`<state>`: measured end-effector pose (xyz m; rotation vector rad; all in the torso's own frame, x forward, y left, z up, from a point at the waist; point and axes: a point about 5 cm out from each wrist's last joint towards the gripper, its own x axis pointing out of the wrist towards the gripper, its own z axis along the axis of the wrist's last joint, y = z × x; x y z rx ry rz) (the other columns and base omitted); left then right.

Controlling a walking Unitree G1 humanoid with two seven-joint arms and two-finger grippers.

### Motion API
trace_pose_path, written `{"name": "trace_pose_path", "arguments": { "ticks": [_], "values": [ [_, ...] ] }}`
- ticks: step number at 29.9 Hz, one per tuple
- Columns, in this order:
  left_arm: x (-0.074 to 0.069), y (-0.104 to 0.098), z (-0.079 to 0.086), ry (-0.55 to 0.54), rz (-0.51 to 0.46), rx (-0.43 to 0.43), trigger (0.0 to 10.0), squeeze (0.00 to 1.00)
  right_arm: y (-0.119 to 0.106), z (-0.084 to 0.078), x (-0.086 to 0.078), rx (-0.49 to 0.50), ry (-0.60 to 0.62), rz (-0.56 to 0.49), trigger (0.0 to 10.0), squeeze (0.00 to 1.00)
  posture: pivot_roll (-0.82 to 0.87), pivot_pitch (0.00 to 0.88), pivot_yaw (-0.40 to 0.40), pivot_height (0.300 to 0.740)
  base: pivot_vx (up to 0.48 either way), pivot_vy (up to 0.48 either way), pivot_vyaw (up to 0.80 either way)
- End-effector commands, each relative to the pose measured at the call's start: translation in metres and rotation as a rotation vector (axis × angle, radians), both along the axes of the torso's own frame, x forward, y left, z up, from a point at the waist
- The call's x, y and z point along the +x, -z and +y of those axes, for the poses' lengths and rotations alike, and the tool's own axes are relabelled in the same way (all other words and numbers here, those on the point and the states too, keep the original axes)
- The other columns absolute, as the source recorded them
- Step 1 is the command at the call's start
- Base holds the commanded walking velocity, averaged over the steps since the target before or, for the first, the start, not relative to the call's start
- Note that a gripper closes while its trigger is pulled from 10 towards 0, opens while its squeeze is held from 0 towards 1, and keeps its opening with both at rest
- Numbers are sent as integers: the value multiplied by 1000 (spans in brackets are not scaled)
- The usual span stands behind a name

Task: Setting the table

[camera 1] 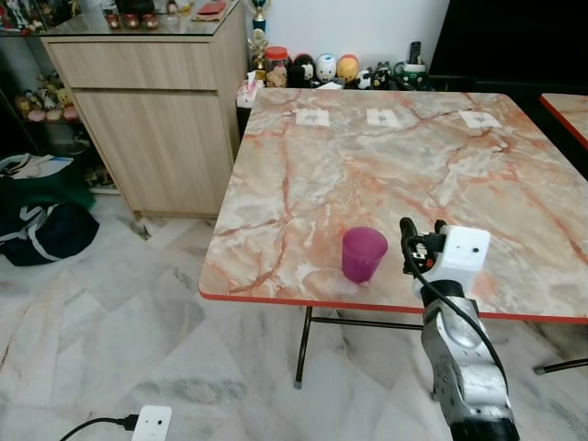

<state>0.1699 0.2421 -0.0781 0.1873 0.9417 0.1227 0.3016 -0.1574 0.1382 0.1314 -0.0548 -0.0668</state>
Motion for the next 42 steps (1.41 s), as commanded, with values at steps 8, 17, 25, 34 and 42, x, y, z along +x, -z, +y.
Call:
{"name": "trace_pose_path", "arguments": {
  "ticks": [8,17,25,34,42],
  "values": [
    [-4,2,2,1,23,9,10000,0,-8,1,-8,112,22,141,10000,0,20,21,-16,740,0,0,0],
    [-4,2,1,3,24,7,10000,0,-7,6,13,100,4,245,10000,0,29,18,-16,740,0,0,0],
    [-5,2,1,1,25,6,10000,0,-4,13,29,134,-50,307,10000,0,27,13,-15,740,0,0,0],
    [-5,2,1,2,26,7,10000,0,-4,7,35,142,-36,322,10000,0,28,4,-11,740,0,0,0],
    [-5,2,2,6,26,10,10000,0,3,8,35,171,-48,345,10000,0,32,1,-9,740,0,0,0]
  ]
}}
